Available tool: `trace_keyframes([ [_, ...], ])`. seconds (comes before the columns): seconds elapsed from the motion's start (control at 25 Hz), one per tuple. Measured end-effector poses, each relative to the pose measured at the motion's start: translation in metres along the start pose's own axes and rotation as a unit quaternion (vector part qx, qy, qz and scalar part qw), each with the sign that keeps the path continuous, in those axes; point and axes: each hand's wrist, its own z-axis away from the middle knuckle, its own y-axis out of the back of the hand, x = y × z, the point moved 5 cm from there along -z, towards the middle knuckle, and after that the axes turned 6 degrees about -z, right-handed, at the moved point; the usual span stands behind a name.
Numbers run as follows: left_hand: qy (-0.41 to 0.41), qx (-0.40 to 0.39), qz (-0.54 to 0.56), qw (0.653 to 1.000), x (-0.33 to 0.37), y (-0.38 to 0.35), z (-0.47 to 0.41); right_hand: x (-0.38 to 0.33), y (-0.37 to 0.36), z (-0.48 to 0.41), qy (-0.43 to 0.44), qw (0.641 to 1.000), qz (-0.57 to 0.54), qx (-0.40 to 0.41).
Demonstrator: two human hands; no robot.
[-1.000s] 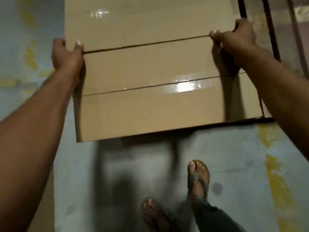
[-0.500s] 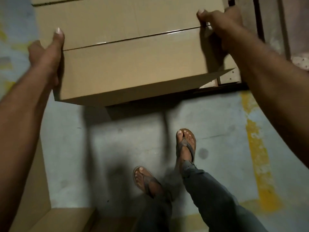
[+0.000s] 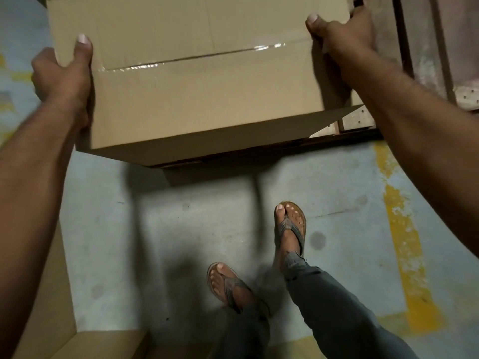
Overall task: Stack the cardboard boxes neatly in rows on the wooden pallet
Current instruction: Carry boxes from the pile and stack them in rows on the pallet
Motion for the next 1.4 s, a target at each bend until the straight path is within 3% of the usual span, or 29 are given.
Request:
trace_keyframes([
  [0.12, 0.008, 0.02, 0.024, 0.999, 0.003, 0.007, 0.0, -0.004, 0.0, -0.007, -0.015, 1.0, 0.001, -0.024],
  [0.44, -0.005, 0.016, 0.011, 1.0, 0.004, 0.008, -0.011, 0.004, -0.006, -0.015, 0.004, 0.998, 0.055, 0.006],
  [0.6, 0.01, -0.008, -0.059, 0.998, 0.015, 0.012, 0.0, -0.008, 0.0, -0.01, -0.026, 0.996, 0.085, -0.019],
  [0.8, -0.136, 0.016, -0.176, 0.975, 0.039, 0.018, 0.068, -0.018, 0.021, 0.062, 0.104, 0.979, 0.164, 0.057],
  [0.96, -0.147, -0.092, -0.298, 0.939, 0.032, -0.013, 0.117, 0.006, 0.003, 0.094, 0.136, 0.941, 0.305, -0.043],
  [1.04, -0.139, -0.12, -0.333, 0.925, 0.029, -0.02, 0.117, 0.003, 0.003, 0.089, 0.121, 0.936, 0.323, -0.067],
  [1.28, -0.139, -0.166, -0.316, 0.924, 0.035, -0.011, 0.115, 0.0, 0.017, 0.086, 0.112, 0.919, 0.35, -0.144],
  [1.4, -0.123, -0.191, -0.277, 0.934, 0.044, -0.003, 0.109, -0.013, 0.025, 0.089, 0.097, 0.931, 0.309, -0.17],
])
